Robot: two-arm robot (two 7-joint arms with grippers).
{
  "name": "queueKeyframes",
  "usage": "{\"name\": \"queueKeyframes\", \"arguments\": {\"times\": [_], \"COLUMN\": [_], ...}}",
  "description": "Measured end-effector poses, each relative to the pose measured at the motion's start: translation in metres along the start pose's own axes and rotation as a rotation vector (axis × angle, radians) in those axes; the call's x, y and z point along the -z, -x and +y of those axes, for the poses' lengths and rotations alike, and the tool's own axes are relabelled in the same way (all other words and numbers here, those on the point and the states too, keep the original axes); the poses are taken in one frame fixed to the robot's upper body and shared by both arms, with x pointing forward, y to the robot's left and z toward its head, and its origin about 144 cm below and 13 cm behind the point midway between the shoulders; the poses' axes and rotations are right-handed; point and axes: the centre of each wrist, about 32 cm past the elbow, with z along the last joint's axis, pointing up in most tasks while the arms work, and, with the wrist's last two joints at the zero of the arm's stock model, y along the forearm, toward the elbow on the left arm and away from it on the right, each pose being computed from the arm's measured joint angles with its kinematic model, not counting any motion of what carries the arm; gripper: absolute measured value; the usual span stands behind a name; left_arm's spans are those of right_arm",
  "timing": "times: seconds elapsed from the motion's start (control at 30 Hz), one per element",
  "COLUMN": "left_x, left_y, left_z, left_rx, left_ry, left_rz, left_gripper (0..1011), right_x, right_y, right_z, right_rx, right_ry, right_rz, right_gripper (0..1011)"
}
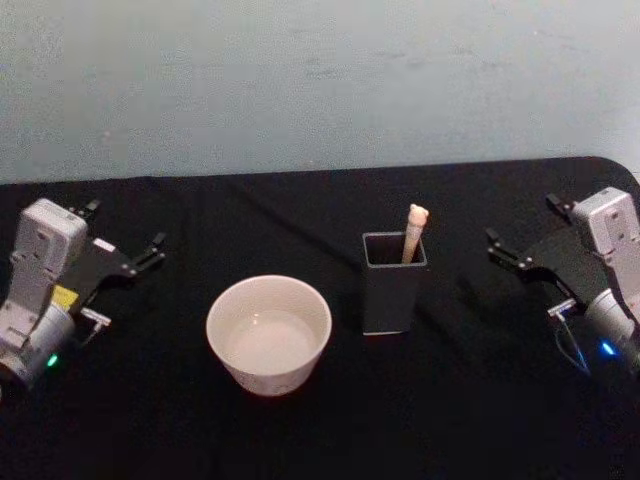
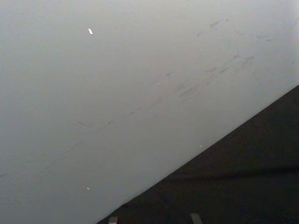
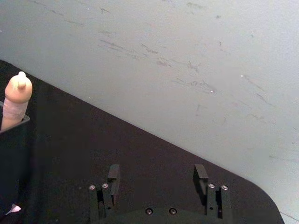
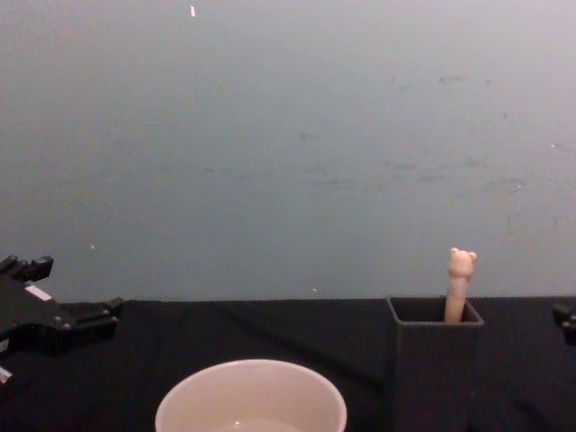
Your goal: Pick up the stirring spoon with one hand, stir inside the cup, then place it back in its original position.
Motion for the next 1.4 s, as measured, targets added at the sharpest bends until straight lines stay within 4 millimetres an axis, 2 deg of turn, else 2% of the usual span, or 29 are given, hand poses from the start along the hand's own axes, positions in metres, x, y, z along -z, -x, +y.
{"name": "queueKeyframes", "arguments": {"times": [0.37,0.6,0.87,1.1,1.4], "left_x": [0.0,0.0,0.0,0.0,0.0], "left_y": [0.0,0.0,0.0,0.0,0.0], "left_z": [0.0,0.0,0.0,0.0,0.0], "left_rx": [0.0,0.0,0.0,0.0,0.0], "left_ry": [0.0,0.0,0.0,0.0,0.0], "left_rz": [0.0,0.0,0.0,0.0,0.0], "left_gripper": [1001,1001,1001,1002,1001], "right_x": [-0.01,-0.027,-0.036,-0.041,-0.048], "right_y": [-0.008,-0.013,-0.011,-0.005,0.006], "right_z": [-0.003,-0.022,-0.038,-0.037,-0.022], "right_rx": [-0.012,-0.113,-0.247,-0.325,-0.377], "right_ry": [-0.019,-0.01,-0.003,-0.017,-0.017], "right_rz": [0.034,0.128,0.197,0.21,0.235], "right_gripper": [1002,1002,1002,1003,1002]}}
